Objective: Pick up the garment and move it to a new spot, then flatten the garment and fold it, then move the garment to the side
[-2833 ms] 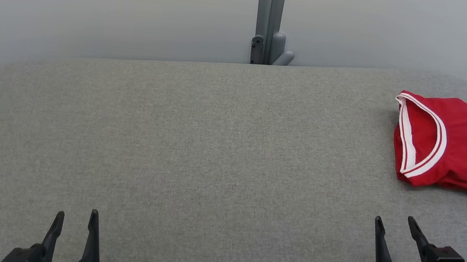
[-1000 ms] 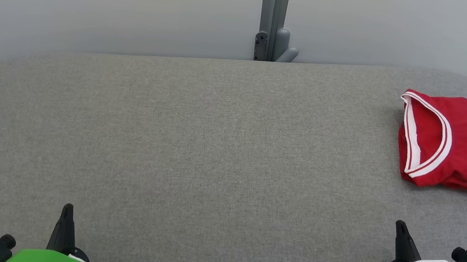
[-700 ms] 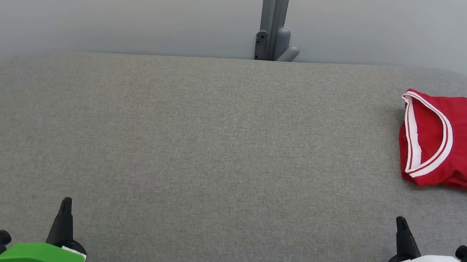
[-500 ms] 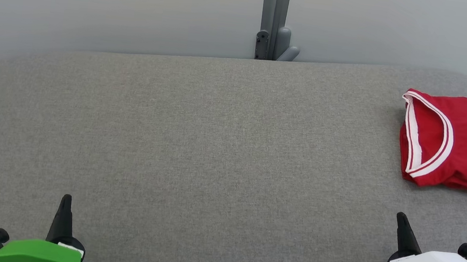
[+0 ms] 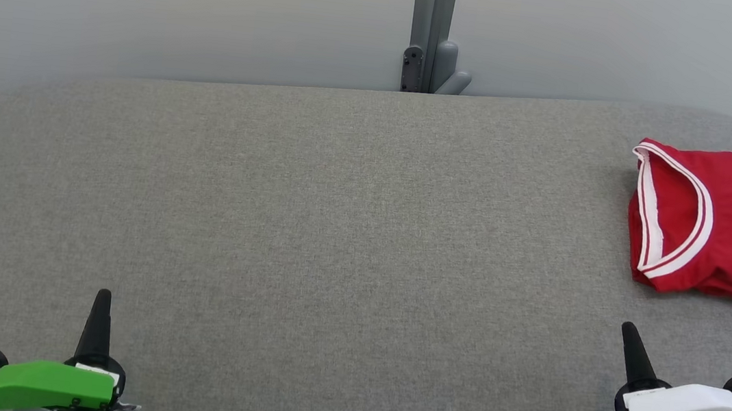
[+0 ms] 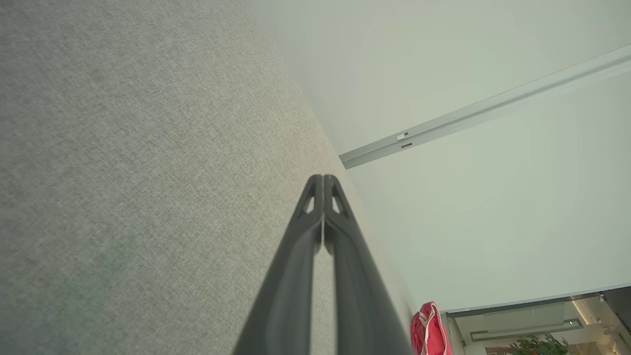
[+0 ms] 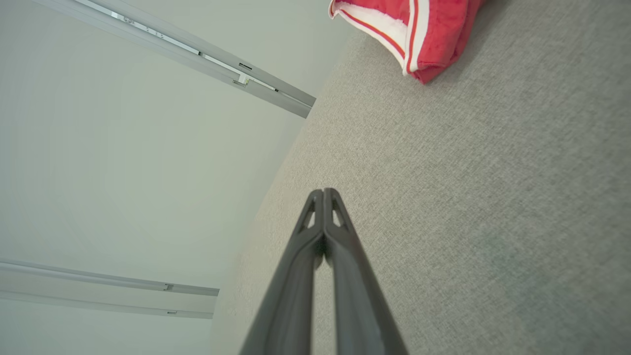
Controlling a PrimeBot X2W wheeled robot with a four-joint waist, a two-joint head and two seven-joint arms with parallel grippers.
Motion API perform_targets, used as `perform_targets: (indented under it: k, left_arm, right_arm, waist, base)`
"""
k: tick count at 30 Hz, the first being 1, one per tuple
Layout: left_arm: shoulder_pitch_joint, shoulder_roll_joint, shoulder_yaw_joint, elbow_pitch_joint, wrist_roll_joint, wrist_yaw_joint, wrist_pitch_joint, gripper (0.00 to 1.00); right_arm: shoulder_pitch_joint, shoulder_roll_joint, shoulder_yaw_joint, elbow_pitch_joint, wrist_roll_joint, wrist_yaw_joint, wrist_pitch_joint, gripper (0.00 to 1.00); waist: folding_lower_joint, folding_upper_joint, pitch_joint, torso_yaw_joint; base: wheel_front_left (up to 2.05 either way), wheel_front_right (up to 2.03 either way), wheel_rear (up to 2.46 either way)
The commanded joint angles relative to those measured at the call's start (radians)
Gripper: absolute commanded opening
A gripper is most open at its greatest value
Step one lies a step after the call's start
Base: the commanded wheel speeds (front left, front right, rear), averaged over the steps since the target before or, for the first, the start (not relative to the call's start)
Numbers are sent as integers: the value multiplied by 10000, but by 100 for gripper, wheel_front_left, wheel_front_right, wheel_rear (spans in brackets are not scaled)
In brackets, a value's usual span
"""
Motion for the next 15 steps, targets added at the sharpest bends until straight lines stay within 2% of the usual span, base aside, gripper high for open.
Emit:
perform_targets:
  k: [1,15]
  left_arm:
    - [-249,73,48,-103,-210,-60,40,0]
    - [-479,87,140,-133,-1455,-73,385,0]
  right_arm:
    - [-207,-20,-40,-141,247,4,57,0]
    - [-367,0,-124,-229,1673,3,403,0]
  waist:
    - [0,0,2,2]
    - [0,0,35,28]
  base:
    - [0,0,0]
    - [0,0,0]
